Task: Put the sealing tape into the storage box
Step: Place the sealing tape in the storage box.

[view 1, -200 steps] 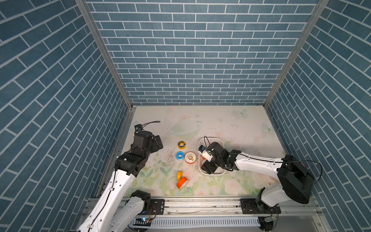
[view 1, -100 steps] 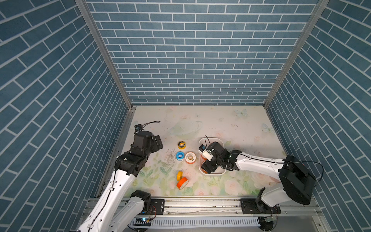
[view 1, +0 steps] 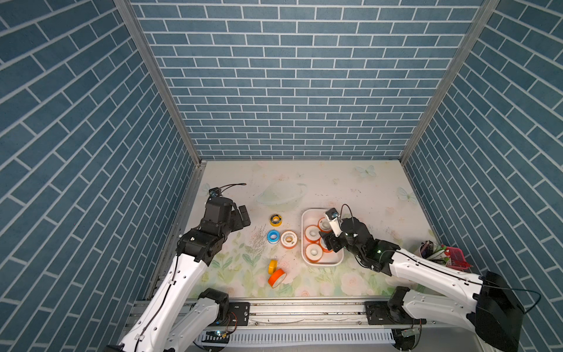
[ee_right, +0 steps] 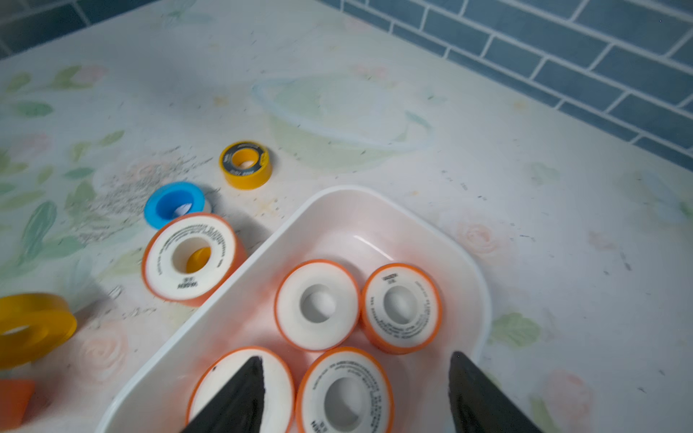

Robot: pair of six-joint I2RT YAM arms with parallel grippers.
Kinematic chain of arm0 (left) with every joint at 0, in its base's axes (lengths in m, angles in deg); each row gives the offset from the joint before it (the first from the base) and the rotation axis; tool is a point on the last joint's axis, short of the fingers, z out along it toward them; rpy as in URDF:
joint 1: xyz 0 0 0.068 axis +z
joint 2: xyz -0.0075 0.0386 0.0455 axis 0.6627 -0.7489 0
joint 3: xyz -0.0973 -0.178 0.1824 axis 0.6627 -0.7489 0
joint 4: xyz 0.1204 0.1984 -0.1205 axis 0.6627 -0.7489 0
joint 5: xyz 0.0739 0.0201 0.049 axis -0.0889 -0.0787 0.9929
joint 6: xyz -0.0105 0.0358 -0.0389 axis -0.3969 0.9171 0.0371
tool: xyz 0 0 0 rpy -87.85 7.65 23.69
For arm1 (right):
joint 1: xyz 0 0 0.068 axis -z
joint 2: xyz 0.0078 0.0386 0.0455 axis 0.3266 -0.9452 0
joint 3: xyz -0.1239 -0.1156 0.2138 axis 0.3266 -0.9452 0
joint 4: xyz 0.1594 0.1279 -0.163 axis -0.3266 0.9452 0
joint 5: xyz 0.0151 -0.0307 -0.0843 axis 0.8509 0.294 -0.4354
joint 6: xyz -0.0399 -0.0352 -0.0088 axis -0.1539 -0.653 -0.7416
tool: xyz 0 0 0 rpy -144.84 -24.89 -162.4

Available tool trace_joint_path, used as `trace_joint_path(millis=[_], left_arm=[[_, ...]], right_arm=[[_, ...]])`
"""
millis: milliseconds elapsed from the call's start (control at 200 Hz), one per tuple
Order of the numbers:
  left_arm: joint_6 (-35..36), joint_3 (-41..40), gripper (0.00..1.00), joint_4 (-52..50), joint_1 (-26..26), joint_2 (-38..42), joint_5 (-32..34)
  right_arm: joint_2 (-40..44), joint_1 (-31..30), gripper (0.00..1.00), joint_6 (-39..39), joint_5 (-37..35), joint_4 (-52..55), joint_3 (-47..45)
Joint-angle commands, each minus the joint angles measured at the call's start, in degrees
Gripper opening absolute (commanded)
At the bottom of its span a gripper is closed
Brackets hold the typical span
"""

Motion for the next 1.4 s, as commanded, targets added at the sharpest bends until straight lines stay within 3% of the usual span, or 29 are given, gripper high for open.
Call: trace_joint_path(millis=[0,100,340,655,845,1395], left_arm=[[1.6,-0.1,1.0,1.6,0.2,-1.9,-7.0],[0.0,-0.1,1.0,3.8,-1.9,-4.6,-11.6],[-2.1,2.3,1.0,4.3,-17.0,-16.6,-4.1],[-3.3,5.6,1.0,5.0,-28.0,-30.7,-0.1],[-3.6,7.4,1.0,5.4,-30.9,-36.5,-0.1],[-3.0,9.9,0.97,5.5,-32.0,-45.4,-0.4]], right_arm=[[4.7,2.0,0.81,4.3,-8.8,-5.8,-4.3],[8.0,4.6,0.83,7.1,-10.6,-7.4,-8.3],[13.3,8.8,0.84,10.5,-13.8,-6.5,-13.5],[16.9,10.9,0.84,12.3,-13.6,-6.5,-15.8],[17.5,11.2,0.84,12.4,-13.5,-6.3,-16.1],[18.0,11.4,0.84,12.3,-12.8,-6.9,-16.7]])
